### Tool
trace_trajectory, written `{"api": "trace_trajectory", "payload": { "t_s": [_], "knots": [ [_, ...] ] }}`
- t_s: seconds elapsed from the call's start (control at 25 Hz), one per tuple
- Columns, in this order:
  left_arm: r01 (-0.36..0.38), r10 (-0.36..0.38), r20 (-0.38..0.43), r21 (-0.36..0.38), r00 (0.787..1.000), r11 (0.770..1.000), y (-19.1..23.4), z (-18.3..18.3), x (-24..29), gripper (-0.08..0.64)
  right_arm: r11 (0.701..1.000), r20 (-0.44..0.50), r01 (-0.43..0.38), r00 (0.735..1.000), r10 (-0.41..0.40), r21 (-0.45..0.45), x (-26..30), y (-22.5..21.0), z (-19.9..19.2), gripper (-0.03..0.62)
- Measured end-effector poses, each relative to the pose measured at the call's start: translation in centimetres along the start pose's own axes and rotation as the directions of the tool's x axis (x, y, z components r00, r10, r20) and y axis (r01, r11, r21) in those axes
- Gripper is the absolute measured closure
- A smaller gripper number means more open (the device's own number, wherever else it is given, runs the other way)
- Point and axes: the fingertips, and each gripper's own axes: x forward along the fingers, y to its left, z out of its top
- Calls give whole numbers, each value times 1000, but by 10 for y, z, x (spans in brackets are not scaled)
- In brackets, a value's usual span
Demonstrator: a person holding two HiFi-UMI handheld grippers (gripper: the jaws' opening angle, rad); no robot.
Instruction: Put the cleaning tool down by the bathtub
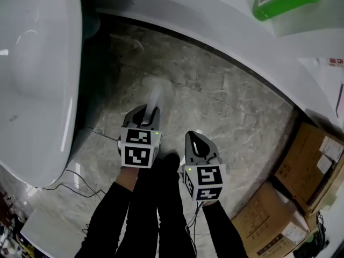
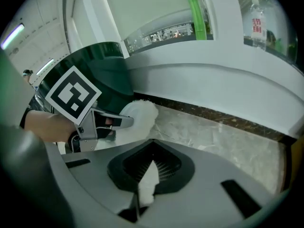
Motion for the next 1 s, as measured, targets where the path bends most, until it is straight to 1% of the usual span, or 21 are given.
{"api": "trace_trajectory", "payload": {
  "t_s": [0.2, 0.4, 0.72, 1.0],
  "knots": [
    [-3, 3, 3, -4, 1000, 1000, 11, -3, 32, 465, 1000, -5, 2, 1000, -2, -8, 28, -12, -6, 592],
    [-5, 5, 18, -4, 1000, 1000, 24, -2, 60, 465, 1000, 3, 5, 1000, -5, 25, 59, -26, -5, 592],
    [-16, 17, 43, -24, 999, 1000, 51, -3, 101, 465, 1000, 64, -30, 998, 30, 1, 104, -37, 17, 592],
    [-20, 20, 61, -8, 998, 1000, 64, 6, 137, 465, 999, 108, -41, 993, 44, -29, 140, -55, 36, 592]
  ]
}}
